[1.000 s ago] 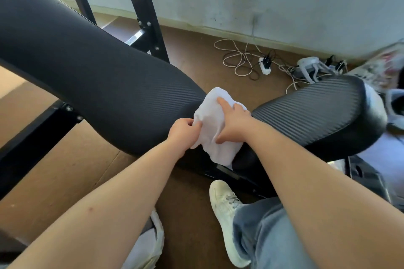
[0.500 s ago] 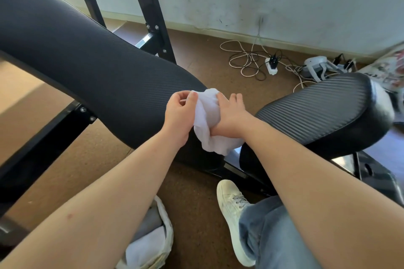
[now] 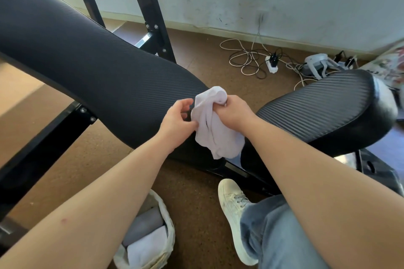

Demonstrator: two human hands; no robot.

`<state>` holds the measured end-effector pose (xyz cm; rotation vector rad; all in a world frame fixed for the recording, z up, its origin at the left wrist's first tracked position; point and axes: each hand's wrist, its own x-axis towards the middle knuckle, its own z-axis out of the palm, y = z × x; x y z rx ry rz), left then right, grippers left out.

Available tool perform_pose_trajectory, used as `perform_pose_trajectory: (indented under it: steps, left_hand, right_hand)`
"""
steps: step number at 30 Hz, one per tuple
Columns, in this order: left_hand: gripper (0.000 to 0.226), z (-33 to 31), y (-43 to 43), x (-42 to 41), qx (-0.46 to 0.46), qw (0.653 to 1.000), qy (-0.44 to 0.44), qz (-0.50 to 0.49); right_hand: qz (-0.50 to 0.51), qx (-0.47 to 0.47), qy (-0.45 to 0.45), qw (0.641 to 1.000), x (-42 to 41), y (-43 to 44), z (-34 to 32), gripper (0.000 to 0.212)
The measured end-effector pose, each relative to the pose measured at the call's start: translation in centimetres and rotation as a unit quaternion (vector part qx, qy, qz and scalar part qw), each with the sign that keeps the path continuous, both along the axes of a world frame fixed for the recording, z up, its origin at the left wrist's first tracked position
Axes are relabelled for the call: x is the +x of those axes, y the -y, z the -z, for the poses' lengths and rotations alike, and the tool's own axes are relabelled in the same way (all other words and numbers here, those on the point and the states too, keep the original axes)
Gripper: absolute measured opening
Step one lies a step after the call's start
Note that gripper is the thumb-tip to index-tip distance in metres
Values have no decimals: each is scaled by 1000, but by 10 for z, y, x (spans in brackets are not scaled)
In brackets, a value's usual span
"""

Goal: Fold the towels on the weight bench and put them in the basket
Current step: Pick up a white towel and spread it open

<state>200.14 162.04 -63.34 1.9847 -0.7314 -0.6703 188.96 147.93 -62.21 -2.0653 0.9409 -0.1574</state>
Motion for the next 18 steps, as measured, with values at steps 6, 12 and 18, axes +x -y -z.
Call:
perform_pose_trajectory:
  steps: [6,12,18]
  left_hand:
    - [41,24,-1,-12,-8,998,-66,-2]
    - [30,17,3,9,-152,943,-263,-137]
    - [39,1,-2,23,-241,901,-316,-173]
  right_hand:
    - [73,86,104,988,0,-2,-11,34]
    - [38,98,51,993,0,-2,-8,66]
    - [-89,51,-109,989,0,-7,15,116]
